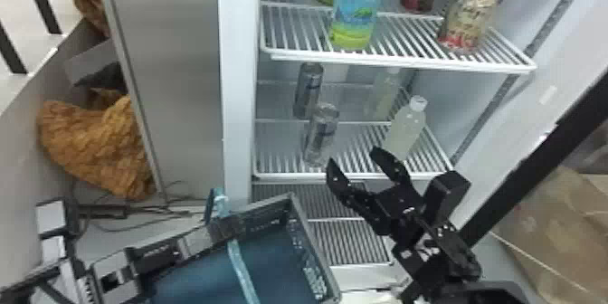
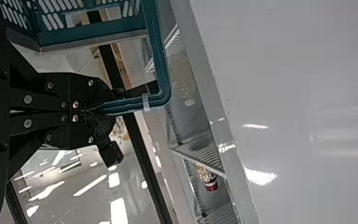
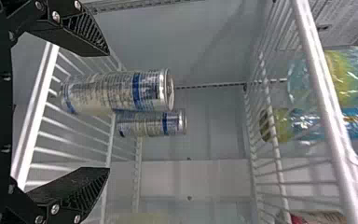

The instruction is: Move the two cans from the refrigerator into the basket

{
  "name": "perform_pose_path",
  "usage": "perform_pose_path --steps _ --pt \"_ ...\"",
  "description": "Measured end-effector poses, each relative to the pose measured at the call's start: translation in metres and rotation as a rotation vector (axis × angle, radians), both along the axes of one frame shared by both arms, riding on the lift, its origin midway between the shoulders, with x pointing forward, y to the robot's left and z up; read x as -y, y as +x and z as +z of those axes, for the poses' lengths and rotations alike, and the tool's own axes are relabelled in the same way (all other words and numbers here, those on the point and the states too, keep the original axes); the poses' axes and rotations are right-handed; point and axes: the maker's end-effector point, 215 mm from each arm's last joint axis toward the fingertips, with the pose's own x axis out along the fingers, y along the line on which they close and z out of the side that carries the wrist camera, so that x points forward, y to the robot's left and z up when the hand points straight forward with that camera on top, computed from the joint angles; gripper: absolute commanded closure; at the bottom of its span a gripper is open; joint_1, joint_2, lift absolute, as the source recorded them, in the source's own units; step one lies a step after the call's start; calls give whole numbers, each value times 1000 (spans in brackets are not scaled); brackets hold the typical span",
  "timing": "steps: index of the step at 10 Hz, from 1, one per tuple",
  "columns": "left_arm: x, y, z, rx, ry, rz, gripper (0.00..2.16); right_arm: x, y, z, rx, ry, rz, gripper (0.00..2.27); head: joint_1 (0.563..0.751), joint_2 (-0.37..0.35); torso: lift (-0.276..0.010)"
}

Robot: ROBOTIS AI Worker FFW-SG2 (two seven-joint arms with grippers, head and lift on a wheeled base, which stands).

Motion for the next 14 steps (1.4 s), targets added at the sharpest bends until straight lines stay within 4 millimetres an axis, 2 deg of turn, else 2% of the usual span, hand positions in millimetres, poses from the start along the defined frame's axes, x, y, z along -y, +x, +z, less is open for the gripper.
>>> perform_pose_path --steps 8,14 --pt "2 -1 -1 -5 0 -5 1210 -41 58 -16 -27 0 41 171 695 -120 -219" --pt "1 -3 -4 -13 -1 -5 1210 -58 88 -21 -43 -11 52 174 695 -96 -219"
